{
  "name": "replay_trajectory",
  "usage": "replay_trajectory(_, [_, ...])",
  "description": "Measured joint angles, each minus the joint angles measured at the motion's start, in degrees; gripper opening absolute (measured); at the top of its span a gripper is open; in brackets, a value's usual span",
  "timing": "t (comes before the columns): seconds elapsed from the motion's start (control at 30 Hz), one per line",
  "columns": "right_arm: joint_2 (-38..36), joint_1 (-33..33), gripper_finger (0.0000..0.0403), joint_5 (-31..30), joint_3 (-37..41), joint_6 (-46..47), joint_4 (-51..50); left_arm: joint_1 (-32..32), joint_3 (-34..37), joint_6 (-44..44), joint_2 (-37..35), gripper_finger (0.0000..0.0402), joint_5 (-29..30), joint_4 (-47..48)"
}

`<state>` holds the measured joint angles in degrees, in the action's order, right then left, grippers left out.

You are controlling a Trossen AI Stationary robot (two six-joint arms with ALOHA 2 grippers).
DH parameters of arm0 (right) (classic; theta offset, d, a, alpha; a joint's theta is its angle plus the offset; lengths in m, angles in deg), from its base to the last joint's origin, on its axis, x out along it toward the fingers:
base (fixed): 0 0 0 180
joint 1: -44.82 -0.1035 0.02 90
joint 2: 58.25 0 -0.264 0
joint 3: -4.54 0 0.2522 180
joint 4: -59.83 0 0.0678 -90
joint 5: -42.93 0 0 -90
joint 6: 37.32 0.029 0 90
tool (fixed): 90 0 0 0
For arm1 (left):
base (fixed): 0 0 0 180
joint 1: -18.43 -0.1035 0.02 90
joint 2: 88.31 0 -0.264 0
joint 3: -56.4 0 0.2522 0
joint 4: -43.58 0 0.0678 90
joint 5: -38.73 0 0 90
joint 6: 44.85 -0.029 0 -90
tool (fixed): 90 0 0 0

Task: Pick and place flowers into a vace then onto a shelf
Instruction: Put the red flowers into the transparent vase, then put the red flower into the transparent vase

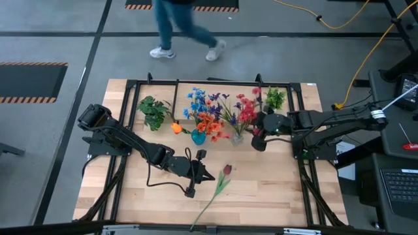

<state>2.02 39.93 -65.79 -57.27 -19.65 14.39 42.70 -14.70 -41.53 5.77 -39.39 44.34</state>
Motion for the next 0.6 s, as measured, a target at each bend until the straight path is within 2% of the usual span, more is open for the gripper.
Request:
replay_trajectory(0.2, [-0.64,-0.02,0.0154,3.82,-1.83,0.06,-4.02,0.00,0.00,0.06,0.00,0.0005,0.00,0.00])
replay_trajectory(0.37, [-1.86,-0.02,0.0154,3.79,-2.95,1.37,-8.46,0.00,0.00,1.48,0.00,0.0002,0.00,0.13])
replay_trajectory(0.6, [-4.73,-2.03,0.0154,3.50,-2.97,1.60,-9.58,0.00,0.00,4.89,0.00,0.0010,0.38,1.48])
